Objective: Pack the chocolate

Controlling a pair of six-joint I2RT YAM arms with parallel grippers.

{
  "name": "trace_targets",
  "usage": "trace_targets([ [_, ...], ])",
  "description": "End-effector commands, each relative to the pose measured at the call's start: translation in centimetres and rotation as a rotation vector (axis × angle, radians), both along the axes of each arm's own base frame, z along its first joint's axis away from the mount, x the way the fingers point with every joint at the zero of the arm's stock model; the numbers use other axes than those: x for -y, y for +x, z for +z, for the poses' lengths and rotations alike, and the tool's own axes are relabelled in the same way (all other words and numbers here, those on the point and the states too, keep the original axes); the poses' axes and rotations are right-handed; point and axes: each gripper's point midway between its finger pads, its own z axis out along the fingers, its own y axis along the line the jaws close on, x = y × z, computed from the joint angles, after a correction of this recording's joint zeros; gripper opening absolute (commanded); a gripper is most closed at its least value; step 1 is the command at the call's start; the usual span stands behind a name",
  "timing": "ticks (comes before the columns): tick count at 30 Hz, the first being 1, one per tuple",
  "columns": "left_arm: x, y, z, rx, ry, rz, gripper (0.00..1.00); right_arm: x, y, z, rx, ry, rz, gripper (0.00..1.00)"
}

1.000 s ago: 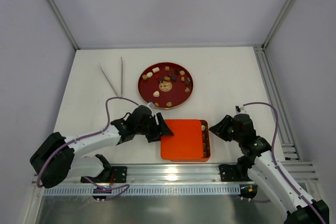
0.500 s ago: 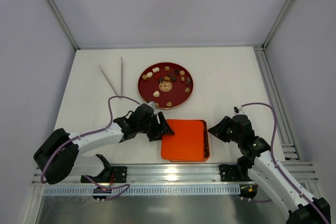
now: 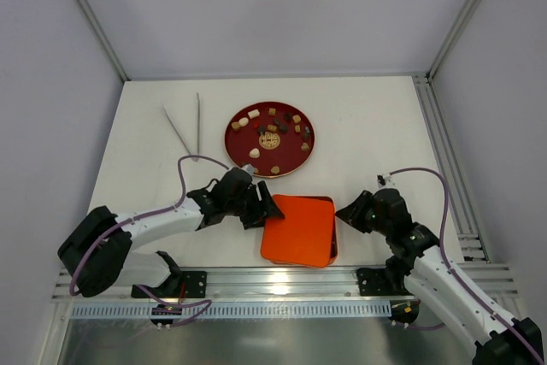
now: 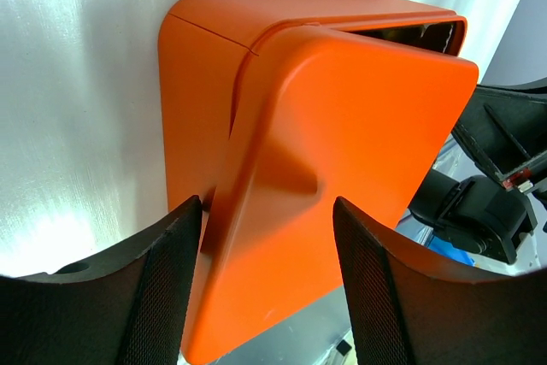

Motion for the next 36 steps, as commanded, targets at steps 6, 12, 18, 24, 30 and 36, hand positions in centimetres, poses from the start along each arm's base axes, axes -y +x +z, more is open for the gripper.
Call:
trace_targets([
  [6, 0.8, 0.6, 1.4, 0.000, -0.038, 0.010, 0.61, -0.8, 0.0, 0.4, 0.022, 0.006, 0.003, 0.24],
  [12, 0.8, 0.6, 1.4, -0.005, -0.030, 0.010, 0.61, -0.8, 0.1, 0.7, 0.028, -0.036, 0.001, 0.24],
  [18, 0.8, 0.5, 1.5, -0.007, -0.022, 0.002, 0.61, -0.3, 0.9, 1.7, 0.057, -0.096, -0.023, 0.29],
  [24, 0.7, 0.6, 1.6, -0.007, -0.016, 0.006, 0.61, -0.1, 1.7, 3.2, 0.097, -0.115, -0.034, 0.31],
  [30, 0.8, 0.7, 1.7, -0.007, -0.012, 0.002, 0.61, -0.5, 2.3, 4.3, 0.114, -0.122, -0.018, 0.31],
  [36, 0.9, 0.7, 1.8, -0.010, -0.013, -0.005, 0.61, -1.1, 2.5, 4.2, 0.109, -0.115, -0.007, 0.31],
])
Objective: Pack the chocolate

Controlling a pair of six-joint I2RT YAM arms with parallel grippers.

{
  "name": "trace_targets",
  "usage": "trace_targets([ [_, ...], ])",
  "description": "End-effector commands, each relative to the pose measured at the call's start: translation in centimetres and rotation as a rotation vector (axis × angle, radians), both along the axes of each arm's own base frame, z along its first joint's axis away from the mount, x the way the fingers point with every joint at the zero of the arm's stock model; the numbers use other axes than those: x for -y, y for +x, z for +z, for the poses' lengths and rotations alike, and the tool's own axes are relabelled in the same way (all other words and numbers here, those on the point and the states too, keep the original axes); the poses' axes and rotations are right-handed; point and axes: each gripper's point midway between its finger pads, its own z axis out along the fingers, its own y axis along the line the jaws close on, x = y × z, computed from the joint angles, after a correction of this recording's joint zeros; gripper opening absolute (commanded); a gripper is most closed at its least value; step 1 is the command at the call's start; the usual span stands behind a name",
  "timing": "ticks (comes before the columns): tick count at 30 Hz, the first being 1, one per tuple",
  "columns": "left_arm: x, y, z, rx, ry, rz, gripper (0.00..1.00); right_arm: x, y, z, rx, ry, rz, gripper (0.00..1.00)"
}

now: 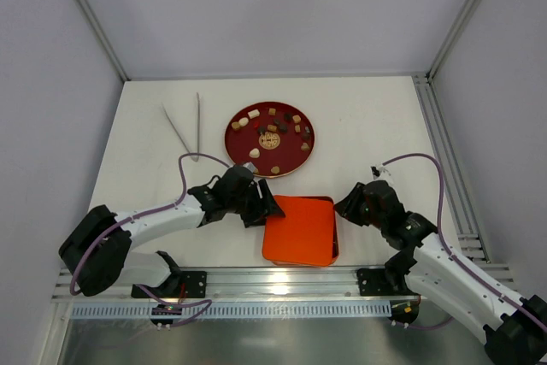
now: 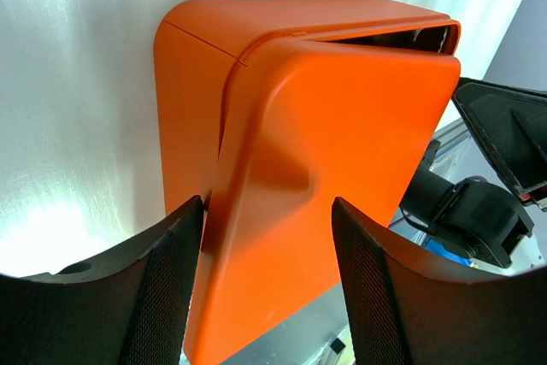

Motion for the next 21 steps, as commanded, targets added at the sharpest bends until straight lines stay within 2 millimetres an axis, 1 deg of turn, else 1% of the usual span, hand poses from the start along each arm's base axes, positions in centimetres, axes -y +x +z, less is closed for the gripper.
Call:
trace_targets([
  [1, 0.9, 0.5, 1.4, 0.012, -0.030, -0.013, 0.61, -0.8, 1.3, 2.0, 0.066, 0.019, 0.006, 0.31],
  [5, 0.9, 0.5, 1.4, 0.010, -0.028, -0.016, 0.61, -1.0, 1.5, 2.2, 0.066, 0.017, 0.011, 0.31],
  [12, 0.8, 0.5, 1.4, 0.007, -0.028, -0.017, 0.61, -1.6, 1.9, 3.2, 0.083, 0.025, 0.026, 0.31],
  [14, 0.7, 0.6, 1.4, 0.005, -0.027, -0.010, 0.61, -1.6, 1.8, 3.1, 0.080, 0.025, 0.030, 0.36],
  [18, 0.6, 0.6, 1.4, 0.004, -0.027, -0.006, 0.61, -1.8, 1.4, 3.1, 0.080, 0.038, 0.034, 0.37],
  [21, 0.6, 0.6, 1.4, 0.002, -0.028, -0.009, 0.60, -1.6, 1.1, 2.6, 0.062, 0.024, 0.034, 0.37],
])
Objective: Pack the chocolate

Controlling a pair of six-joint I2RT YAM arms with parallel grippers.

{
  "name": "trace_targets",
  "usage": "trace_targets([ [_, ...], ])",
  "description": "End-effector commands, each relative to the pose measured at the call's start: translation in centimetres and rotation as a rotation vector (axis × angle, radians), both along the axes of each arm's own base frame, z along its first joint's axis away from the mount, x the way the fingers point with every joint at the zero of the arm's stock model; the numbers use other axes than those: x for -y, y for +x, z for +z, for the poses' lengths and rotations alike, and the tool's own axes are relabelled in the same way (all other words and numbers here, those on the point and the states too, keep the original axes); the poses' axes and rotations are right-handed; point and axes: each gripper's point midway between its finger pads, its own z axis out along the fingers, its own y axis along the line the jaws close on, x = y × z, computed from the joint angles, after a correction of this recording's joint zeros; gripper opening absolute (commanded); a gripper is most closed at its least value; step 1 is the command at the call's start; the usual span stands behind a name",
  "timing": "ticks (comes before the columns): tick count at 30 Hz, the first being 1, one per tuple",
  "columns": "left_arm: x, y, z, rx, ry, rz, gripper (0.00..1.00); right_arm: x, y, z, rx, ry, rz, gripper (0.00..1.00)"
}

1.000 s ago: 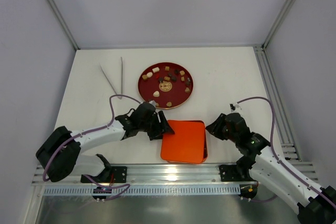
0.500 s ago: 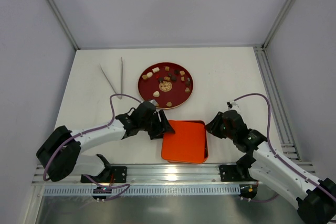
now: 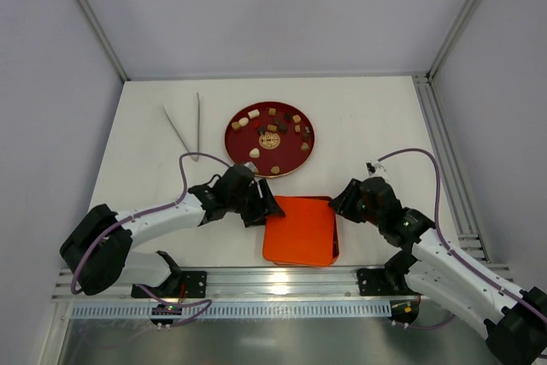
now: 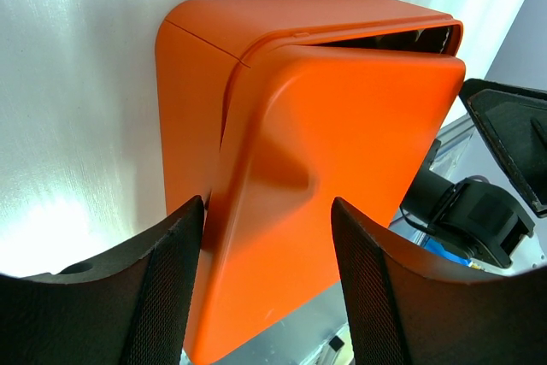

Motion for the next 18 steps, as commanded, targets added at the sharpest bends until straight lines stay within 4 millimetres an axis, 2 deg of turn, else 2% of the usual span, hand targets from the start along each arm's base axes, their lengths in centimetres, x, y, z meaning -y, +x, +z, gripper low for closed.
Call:
trace_targets([
  [1, 0.56, 0.46, 1.22, 0.009, -0.029, -0.007, 0.60, -0.31, 0.50, 1.40, 0.043, 0.017, -0.002, 0.37],
  [11, 0.69, 0.45, 1.28, 0.007, -0.032, -0.009, 0.57, -1.29, 0.01, 1.13, 0.035, 0.035, 0.019, 0.38],
  [18, 0.61, 0.45, 1.29, 0.008, -0.031, -0.009, 0.57, -0.77, -0.15, 0.86, 0.033, 0.022, -0.003, 0.40],
])
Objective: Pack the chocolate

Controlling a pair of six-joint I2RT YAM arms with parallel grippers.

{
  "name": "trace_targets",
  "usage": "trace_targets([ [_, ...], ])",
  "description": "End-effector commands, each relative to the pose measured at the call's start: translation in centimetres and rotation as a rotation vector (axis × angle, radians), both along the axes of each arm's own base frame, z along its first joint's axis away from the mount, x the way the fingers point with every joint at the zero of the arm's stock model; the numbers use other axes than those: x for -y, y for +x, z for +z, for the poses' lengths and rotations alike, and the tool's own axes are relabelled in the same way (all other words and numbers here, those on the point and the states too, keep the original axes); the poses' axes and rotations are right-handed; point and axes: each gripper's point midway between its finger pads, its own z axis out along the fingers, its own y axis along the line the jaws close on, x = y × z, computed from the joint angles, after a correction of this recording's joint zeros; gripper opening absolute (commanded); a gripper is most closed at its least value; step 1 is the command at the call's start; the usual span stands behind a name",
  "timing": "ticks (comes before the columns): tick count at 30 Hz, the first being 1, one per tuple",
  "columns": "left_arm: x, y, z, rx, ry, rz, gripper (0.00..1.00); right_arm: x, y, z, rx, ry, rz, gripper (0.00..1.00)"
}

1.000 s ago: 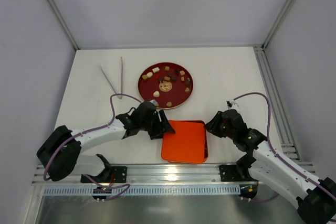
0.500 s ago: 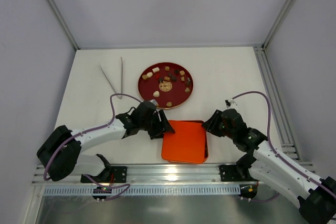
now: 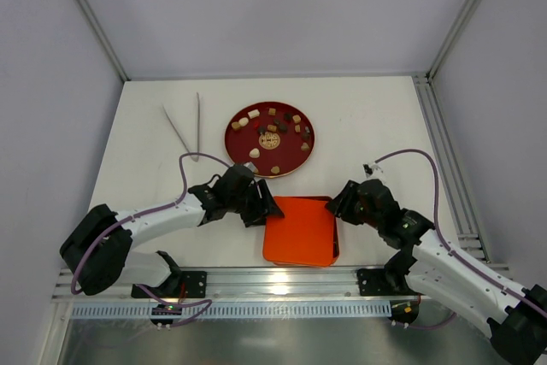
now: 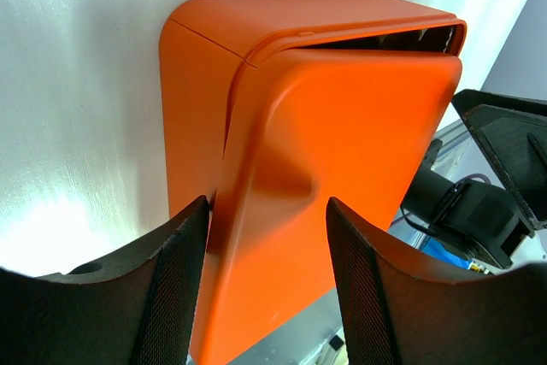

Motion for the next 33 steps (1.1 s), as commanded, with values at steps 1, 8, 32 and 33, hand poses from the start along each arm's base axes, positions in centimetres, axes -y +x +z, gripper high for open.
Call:
trace_targets([
  [1, 0.6, 0.4, 1.3, 0.009, -0.031, -0.009, 0.56, 0.1, 0.5, 0.7, 0.031, 0.012, -0.030, 0.42],
  [8, 0.6, 0.4, 1.4, 0.011, -0.035, -0.008, 0.54, -0.1, 0.3, 0.6, 0.027, 0.016, -0.023, 0.42],
  [32, 0.5, 0.3, 1.2, 0.002, -0.029, -0.008, 0.50, 0.3, -0.6, 0.0, 0.014, 0.006, -0.030, 0.43],
  [33, 0.6, 0.4, 1.2, 0.005, -0.030, -0.007, 0.50, 0.3, -0.6, 0.0, 0.013, 0.005, -0.031, 0.43],
])
